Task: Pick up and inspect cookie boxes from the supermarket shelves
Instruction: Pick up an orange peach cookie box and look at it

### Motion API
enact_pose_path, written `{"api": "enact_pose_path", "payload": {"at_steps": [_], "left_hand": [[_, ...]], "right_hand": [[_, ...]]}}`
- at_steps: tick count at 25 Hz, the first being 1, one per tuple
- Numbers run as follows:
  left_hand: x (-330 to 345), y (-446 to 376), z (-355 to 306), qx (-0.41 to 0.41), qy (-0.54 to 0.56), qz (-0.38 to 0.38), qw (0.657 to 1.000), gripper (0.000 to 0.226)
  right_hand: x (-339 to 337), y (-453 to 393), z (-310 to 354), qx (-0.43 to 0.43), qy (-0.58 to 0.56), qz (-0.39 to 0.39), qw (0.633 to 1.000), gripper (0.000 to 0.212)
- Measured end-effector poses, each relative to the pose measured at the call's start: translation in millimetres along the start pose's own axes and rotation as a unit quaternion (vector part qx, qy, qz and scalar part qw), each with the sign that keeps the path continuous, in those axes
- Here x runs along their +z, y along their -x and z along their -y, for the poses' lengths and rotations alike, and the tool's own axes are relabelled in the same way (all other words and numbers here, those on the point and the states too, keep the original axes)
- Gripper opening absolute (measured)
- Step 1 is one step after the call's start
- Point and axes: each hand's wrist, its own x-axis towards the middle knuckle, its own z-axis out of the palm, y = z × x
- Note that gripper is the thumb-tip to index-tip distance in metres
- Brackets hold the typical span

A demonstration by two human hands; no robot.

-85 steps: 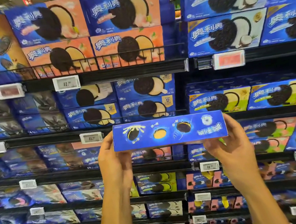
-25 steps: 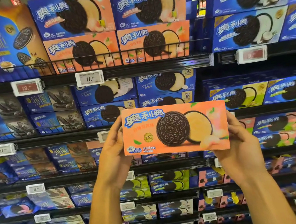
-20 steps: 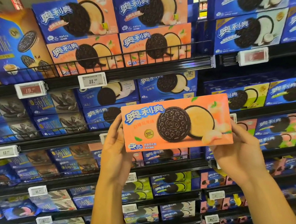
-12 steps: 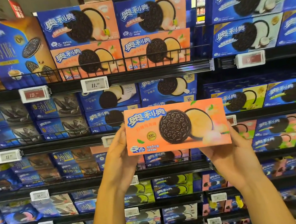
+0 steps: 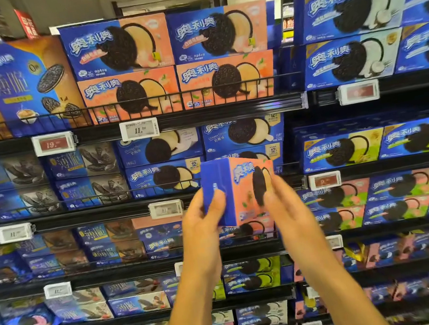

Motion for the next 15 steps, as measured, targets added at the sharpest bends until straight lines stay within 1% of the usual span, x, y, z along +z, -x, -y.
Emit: {"api": "enact_pose_path", "payload": {"at_steps": [1, 2, 3, 5, 6, 7, 8, 10, 11, 12, 14, 15], "left_hand": [[9.8, 3.4, -0.2, 0.011, -0.038, 0.015, 0.999, 0.035], [16.7, 6.6, -0.3, 0.015, -0.063, 0.036, 0.997, 0.036], [20.8, 9.1, -0.8, 0.012, -0.076, 0.064, 0.995, 0.038], [18.7, 10.2, -2.2, 0.004, -0.099, 0.127, 0.987, 0.042], [13.8, 8.4, -2.9, 0.005, -0.115, 0.141, 0.983, 0.044], [7.6, 6.5, -3.7, 0.013, -0.123, 0.135, 0.983, 0.044], [0.3, 4.0, -4.2, 0.022, -0.123, 0.101, 0.987, 0.04], [-16.2, -3.2, -3.6, 0.03, -0.11, -0.01, 0.993, 0.027], [-23.5, -6.2, -2.5, 0.026, -0.102, -0.056, 0.993, 0.026], [-30.5, -9.3, -1.0, 0.013, -0.1, -0.083, 0.992, 0.028], [-40.3, -12.8, 3.6, -0.035, -0.085, -0.098, 0.991, 0.035], [-42.7, -12.2, 5.8, -0.053, -0.065, -0.087, 0.993, 0.043]], "right_hand": [[7.4, 0.2, 0.7, -0.008, 0.001, 0.047, 0.999, 0.062], [11.4, 0.8, 0.9, -0.015, -0.001, 0.058, 0.998, 0.069], [12.2, 1.4, 2.2, -0.018, -0.014, 0.039, 0.999, 0.07], [3.1, 1.9, 1.9, -0.008, -0.063, -0.033, 0.997, 0.054], [-3.6, 1.4, 0.8, 0.014, -0.102, -0.059, 0.993, 0.05], [-10.5, 0.6, -1.2, 0.039, -0.149, -0.072, 0.985, 0.05], [-17.1, 0.0, -4.0, 0.058, -0.193, -0.076, 0.977, 0.052], [-28.9, -2.2, -7.9, 0.073, -0.259, -0.075, 0.96, 0.053], [-34.1, -3.5, -9.9, 0.074, -0.288, -0.07, 0.952, 0.053], [-38.7, -4.7, -11.8, 0.072, -0.316, -0.065, 0.944, 0.052], [-46.1, -6.5, -14.5, 0.066, -0.368, -0.045, 0.927, 0.05], [-48.6, -7.7, -15.9, 0.062, -0.389, -0.037, 0.918, 0.05]]}}
